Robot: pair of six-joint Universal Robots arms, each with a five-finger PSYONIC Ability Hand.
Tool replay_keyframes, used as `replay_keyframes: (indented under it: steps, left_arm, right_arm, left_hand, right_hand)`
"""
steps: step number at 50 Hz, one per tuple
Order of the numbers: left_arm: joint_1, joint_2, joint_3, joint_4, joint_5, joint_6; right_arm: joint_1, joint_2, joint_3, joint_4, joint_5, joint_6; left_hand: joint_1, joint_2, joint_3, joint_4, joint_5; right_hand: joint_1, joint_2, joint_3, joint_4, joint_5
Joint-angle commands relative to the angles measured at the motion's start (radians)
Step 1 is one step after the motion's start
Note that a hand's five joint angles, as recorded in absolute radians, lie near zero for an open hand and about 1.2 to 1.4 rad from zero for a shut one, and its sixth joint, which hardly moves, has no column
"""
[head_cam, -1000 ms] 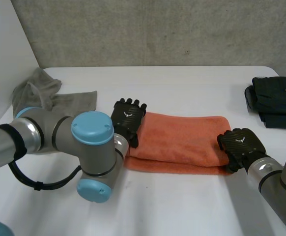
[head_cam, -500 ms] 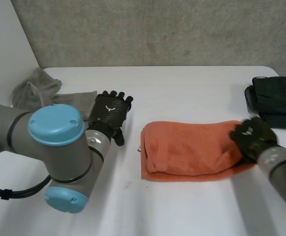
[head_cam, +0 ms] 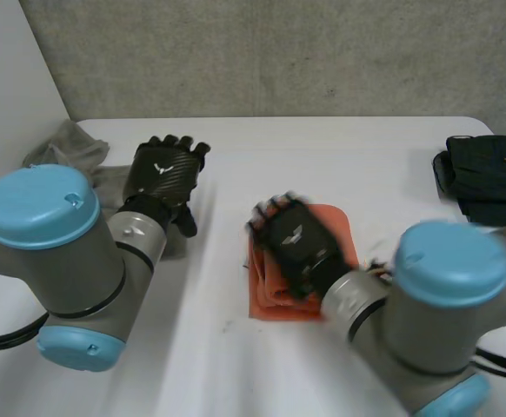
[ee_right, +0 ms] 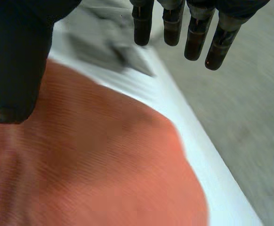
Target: Fold the laundry.
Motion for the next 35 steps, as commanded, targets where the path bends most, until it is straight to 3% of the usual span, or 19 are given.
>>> replay_keyframes:
  steps: [1,5,10,16,25,30,35]
  left_arm:
    - [-0.107,-0.048,0.098,-0.006,0.057,-0.117]
    - [-0.156,-0.114,0.153,-0.010,0.112,-0.161]
    - [-0.196,-0.226,0.238,-0.047,0.125,-0.170]
    - [-0.194,-0.380,0.360,-0.224,0.100,-0.164]
    - [-0.176,-0.408,0.356,-0.322,0.025,-0.095]
    - [-0.174,-0.391,0.328,-0.342,0.022,-0.039]
    - [-0.184,-0.327,0.330,-0.345,0.037,-0.031]
  right_arm:
    - [-0.202,-0.106,-0.002,0.116,0.055,0.384]
    - [-0.245,-0.100,-0.037,0.233,0.007,0.486]
    - [-0.250,-0.013,-0.081,0.270,-0.014,0.495]
    - [-0.248,0.099,-0.144,0.283,-0.017,0.492]
    - [-0.237,0.187,-0.157,0.288,-0.005,0.301]
    - [-0.236,0.185,-0.157,0.285,0.004,0.178]
    - [-0.240,0.158,-0.146,0.268,0.024,0.148]
  left_hand:
    - [0.014,-0.008,-0.011,-0.005,-0.017]
    - [0.023,0.001,-0.002,0.004,-0.008]
    - [0.032,0.010,0.007,0.012,0.001]
    - [0.041,0.019,0.016,0.021,0.010]
    - [0.058,0.037,0.033,0.039,0.027]
    - [0.047,0.025,0.022,0.027,0.016]
    - [0.020,-0.001,-0.005,0.001,-0.011]
  right_hand:
    - [-0.027,-0.047,-0.040,-0.061,-0.063]
    - [-0.027,-0.047,-0.040,-0.061,-0.063]
    - [-0.027,-0.047,-0.040,-0.061,-0.063]
    - [-0.027,-0.047,-0.040,-0.061,-0.063]
    - [-0.027,-0.047,-0.040,-0.061,-0.063]
    - [-0.027,-0.047,-0.040,-0.061,-0.063]
    - [-0.027,-0.047,-0.040,-0.061,-0.063]
